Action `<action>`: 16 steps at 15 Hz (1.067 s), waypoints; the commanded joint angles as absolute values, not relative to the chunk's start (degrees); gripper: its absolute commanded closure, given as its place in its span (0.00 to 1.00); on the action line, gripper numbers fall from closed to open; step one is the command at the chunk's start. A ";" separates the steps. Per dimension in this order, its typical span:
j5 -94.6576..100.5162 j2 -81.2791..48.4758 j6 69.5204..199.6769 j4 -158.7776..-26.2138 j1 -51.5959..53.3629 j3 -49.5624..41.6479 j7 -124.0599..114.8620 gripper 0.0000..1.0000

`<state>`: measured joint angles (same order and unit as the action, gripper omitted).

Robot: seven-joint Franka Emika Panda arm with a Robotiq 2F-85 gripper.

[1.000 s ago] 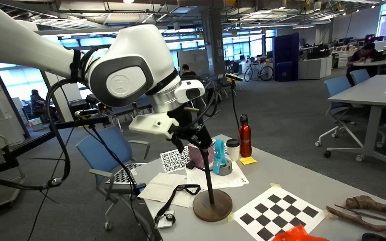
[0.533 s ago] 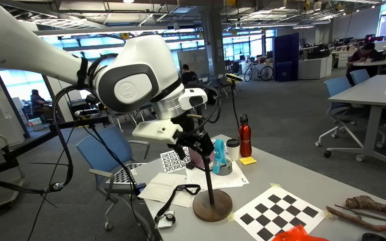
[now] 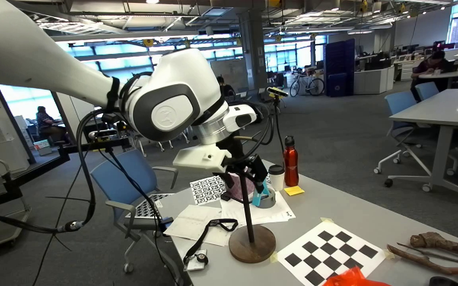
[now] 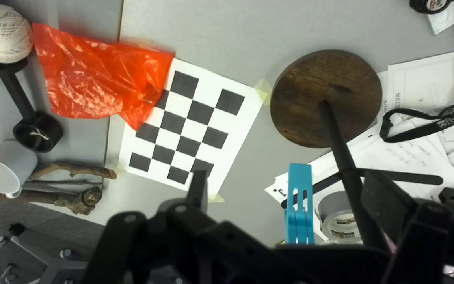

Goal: Take the peg from the black pole and put it upright on the table

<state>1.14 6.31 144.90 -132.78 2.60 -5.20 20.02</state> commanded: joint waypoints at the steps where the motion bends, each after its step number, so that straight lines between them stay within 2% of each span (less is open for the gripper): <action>1: 1.88 2.78 148.76 -129.49 1.21 -4.35 20.09 0.00; 9: -2.09 -2.81 156.38 -126.56 1.31 -2.95 20.98 0.00; 16: -2.98 -2.44 155.58 -127.79 1.05 -1.68 19.61 0.00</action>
